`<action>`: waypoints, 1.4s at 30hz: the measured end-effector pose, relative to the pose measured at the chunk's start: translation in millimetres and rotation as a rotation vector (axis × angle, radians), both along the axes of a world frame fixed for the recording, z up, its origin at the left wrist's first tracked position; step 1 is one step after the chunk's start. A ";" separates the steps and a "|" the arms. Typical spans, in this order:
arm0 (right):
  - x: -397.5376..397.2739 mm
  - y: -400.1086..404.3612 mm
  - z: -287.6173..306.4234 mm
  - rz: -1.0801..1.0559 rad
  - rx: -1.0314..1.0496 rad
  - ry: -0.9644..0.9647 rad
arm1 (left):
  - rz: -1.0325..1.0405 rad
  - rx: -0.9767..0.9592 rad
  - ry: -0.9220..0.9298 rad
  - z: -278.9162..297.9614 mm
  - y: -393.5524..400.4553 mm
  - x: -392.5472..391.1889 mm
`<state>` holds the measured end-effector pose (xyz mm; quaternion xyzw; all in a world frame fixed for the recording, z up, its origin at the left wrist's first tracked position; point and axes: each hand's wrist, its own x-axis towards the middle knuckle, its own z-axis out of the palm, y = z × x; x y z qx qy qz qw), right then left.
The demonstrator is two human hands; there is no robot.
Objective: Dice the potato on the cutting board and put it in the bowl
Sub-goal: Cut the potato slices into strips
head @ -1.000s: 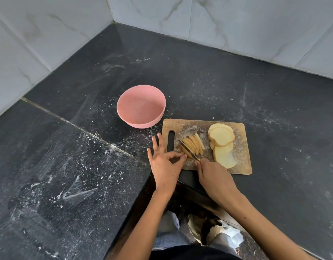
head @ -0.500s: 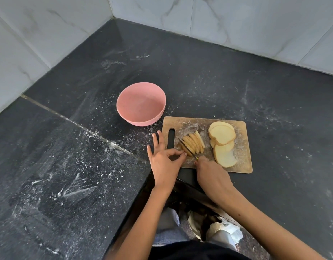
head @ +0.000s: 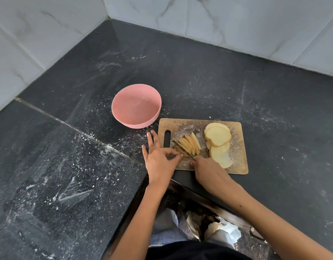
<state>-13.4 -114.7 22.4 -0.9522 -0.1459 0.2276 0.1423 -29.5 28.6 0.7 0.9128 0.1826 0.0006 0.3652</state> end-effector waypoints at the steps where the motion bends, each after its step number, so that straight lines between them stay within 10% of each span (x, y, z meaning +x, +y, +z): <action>1: 0.1 -0.1 0.5 0.005 0.000 0.001 | 0.001 0.017 0.004 0.3 -0.9 0.2; 42: -31.5 -17.4 20.0 -0.097 -0.034 0.097 | 0.058 -0.039 -0.094 -4.0 -8.3 -0.8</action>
